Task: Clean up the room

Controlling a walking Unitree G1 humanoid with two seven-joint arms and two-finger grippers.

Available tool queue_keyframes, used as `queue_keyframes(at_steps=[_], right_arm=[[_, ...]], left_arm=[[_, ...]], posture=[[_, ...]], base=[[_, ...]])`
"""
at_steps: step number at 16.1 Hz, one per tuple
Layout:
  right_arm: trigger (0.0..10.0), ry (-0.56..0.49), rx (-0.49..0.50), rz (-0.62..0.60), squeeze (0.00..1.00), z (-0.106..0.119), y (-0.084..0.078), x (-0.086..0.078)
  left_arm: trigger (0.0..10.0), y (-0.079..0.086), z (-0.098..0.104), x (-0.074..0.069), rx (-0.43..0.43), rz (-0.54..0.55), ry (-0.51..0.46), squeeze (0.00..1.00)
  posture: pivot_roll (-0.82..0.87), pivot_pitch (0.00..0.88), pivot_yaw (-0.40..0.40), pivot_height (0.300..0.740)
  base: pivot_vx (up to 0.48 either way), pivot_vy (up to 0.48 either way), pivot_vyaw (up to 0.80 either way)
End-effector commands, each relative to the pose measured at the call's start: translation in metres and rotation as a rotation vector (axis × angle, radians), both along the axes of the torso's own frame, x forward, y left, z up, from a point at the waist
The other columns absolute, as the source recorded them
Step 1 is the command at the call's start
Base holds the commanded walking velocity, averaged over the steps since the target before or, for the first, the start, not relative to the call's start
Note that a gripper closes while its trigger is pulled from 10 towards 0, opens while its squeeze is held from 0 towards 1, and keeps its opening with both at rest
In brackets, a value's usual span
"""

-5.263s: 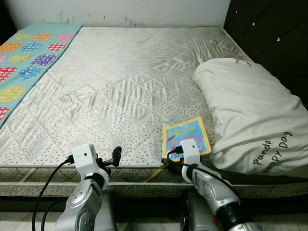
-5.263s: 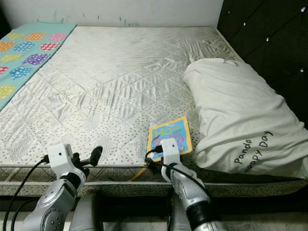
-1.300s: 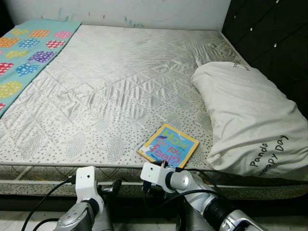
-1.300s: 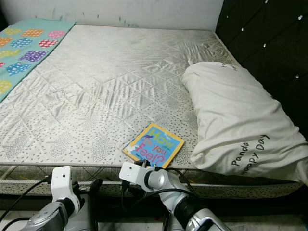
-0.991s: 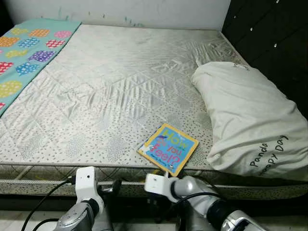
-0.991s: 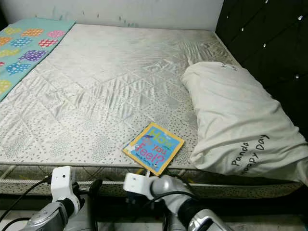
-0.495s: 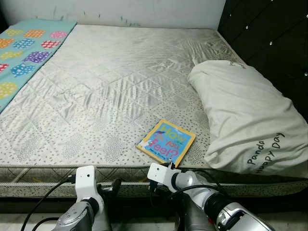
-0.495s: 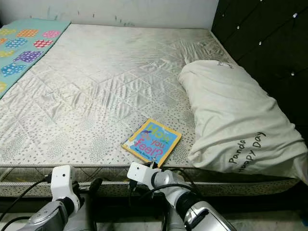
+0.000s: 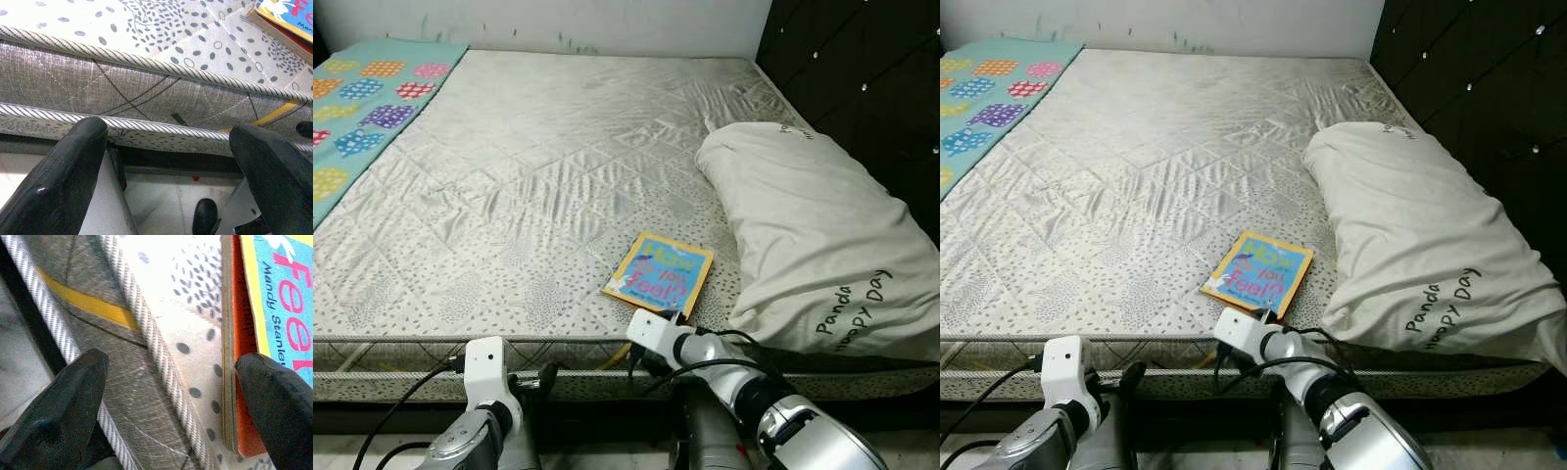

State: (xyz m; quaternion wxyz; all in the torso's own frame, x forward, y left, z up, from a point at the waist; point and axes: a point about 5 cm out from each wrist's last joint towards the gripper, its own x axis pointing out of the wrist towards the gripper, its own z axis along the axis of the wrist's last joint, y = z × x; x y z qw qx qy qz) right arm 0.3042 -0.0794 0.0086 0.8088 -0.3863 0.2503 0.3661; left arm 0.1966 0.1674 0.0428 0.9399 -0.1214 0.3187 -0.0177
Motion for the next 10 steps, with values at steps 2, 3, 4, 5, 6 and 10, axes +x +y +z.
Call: queue_keyframes(at_steps=[2, 3, 4, 5, 6, 10], right_arm=[[10.0, -0.048, 0.003, -0.048, 0.0, 0.009, -0.005, 0.01], [10.0, -0.056, 0.004, -0.059, 0.0, 0.009, -0.006, 0.011], [10.0, -0.064, 0.007, -0.07, 0.0, 0.011, -0.007, 0.013], [10.0, -0.081, 0.011, -0.091, 0.0, 0.013, -0.009, 0.015], [10.0, -0.086, 0.013, -0.101, 0.0, 0.014, -0.01, 0.017], [10.0, -0.098, 0.023, -0.132, 0.0, 0.016, -0.011, 0.019]], left_arm=[[10.0, 0.002, 0.001, 0.002, 0.026, 0.004, 0.002, 0.0], [10.0, 0.002, 0.001, 0.002, 0.027, 0.004, 0.002, 0.0], [10.0, 0.002, 0.001, 0.002, 0.027, 0.003, 0.001, 0.0], [10.0, 0.002, 0.001, 0.002, 0.027, 0.003, 0.002, 0.0], [10.0, 0.002, 0.001, 0.002, 0.028, 0.003, 0.002, 0.0], [10.0, 0.003, 0.001, 0.001, 0.032, 0.007, 0.003, 0.0]], posture=[[0.04, 0.039, -0.065, 0.558], [0.04, 0.039, -0.065, 0.558], [0.05, 0.038, -0.064, 0.558], [0.05, 0.037, -0.063, 0.558], [0.05, 0.037, -0.063, 0.558], [0.06, 0.032, -0.065, 0.558]], base=[[0.0, 0.0, 0.0], [0.0, 0.0, 0.0], [0.0, 0.0, 0.0], [0.0, 0.0, 0.0], [0.0, 0.0, 0.0], [0.0, 0.0, 0.0]])
